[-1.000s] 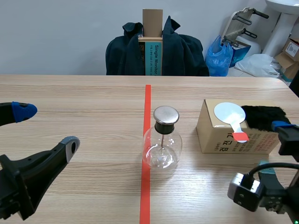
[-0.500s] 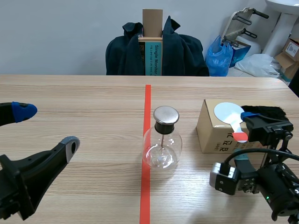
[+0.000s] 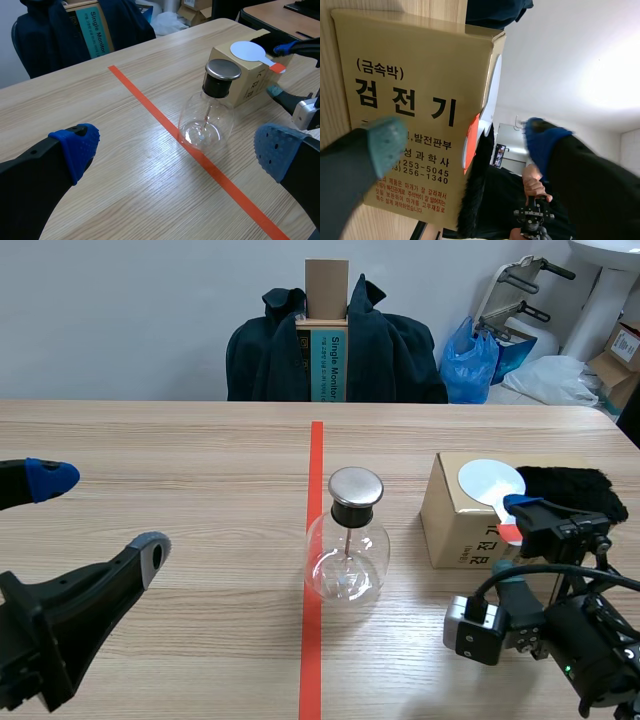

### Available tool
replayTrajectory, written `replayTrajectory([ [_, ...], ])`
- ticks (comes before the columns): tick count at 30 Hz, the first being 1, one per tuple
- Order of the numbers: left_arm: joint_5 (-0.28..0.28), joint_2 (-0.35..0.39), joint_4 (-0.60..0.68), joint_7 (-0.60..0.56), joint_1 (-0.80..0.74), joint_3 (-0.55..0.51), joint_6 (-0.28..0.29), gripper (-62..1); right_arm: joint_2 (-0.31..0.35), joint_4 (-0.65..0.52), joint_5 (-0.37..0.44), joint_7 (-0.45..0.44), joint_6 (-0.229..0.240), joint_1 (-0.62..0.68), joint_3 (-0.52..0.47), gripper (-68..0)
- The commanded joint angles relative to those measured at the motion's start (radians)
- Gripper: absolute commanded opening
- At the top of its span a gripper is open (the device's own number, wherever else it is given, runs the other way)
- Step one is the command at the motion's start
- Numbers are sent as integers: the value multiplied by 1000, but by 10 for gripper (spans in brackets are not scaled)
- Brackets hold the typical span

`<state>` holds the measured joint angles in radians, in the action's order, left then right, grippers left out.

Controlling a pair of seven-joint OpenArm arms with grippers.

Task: Do the electroscope experiment.
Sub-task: 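Pick up the white charging plate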

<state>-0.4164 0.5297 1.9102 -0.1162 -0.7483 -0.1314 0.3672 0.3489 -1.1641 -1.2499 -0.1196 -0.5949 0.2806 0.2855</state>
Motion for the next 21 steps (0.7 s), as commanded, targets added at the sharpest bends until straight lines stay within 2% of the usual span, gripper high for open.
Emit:
replayTrajectory([
  [1,-7,3,17,-14,3,6,-5,14,6,-16,4,1,-11,-12,-12,-323],
  [5,-7,3,17,-14,3,6,-5,14,6,-16,4,2,-12,-12,-19,-490],
  [11,-7,3,17,-14,3,6,-5,14,10,-16,4,18,-24,-11,-19,-667],
  [19,-7,2,17,-14,3,6,-5,14,44,-29,26,26,-120,6,-30,-667],
  [21,-7,2,17,-14,3,6,-5,14,54,-58,43,26,-127,26,-47,-667],
])
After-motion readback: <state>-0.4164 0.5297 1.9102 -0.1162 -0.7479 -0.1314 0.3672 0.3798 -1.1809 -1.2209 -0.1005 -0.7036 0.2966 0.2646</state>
